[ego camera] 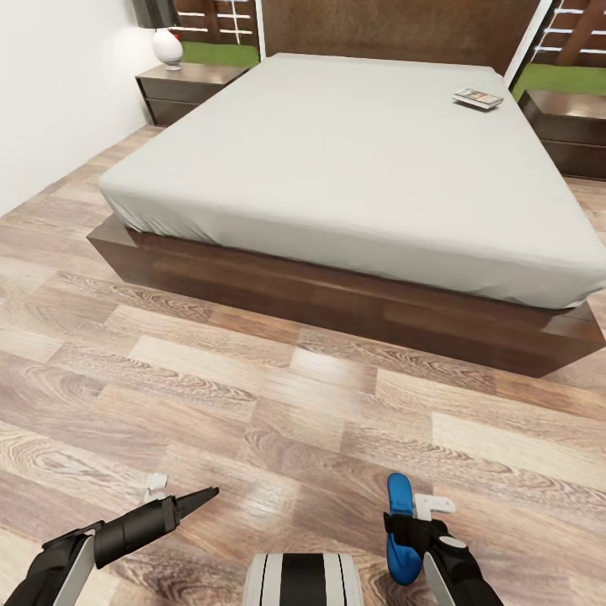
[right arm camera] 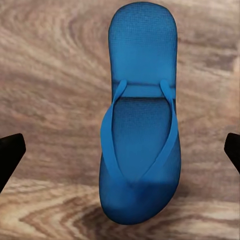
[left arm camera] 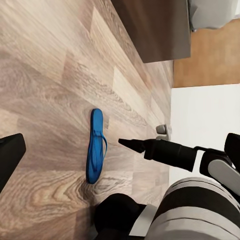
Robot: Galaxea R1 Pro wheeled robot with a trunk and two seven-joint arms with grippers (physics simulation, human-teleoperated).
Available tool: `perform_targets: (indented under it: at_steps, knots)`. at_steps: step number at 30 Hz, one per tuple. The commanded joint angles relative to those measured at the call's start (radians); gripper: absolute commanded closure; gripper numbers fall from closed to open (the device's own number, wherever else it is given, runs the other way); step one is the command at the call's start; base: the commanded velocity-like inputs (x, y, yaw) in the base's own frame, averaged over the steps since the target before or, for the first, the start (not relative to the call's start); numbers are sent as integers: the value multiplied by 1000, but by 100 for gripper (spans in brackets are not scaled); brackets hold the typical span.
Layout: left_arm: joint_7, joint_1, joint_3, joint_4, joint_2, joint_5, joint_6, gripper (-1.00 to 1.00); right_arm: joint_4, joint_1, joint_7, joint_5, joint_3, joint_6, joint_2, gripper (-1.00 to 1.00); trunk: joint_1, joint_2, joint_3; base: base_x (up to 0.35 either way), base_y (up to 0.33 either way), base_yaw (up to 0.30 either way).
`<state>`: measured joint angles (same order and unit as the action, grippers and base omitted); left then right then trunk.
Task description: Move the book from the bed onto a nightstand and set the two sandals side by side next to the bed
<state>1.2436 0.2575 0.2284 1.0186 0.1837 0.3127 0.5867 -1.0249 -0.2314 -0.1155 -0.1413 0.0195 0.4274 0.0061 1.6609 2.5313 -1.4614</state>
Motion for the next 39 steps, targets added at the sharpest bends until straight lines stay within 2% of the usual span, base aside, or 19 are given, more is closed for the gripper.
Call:
perform_targets:
  at_steps: [1, 24, 32, 33, 36, 39]
  knots:
    - [2, 0, 1, 0, 0, 3, 10, -100, -1, 0, -9, -11, 2, 4, -1, -100, 0, 0, -4, 0, 0, 0]
    - [-3, 0, -1, 0, -1, 3, 10, -100, 0, 0, -9, -11, -3, 4, -2, -100, 11, 6, -93, 0, 0, 0]
    - [13, 0, 4, 13, 4, 11, 16, -100, -1, 0, -9, -11, -3, 4, -2, -100, 11, 6, -93, 0, 0, 0]
    - [29, 0, 6, 46, 7, 26, 22, -100, -1, 0, -9, -11, -3, 4, -2, -100, 11, 6, -93, 0, 0, 0]
    - [47, 1, 6, 217, 4, 107, 113, -100, -1, 0, -9, -11, -3, 4, -2, -100, 11, 6, -93, 0, 0, 0]
    - [46, 1, 0, 278, 0, 132, 148, -100, -1, 0, -9, -11, -3, 4, -2, -100, 11, 6, -93, 0, 0, 0]
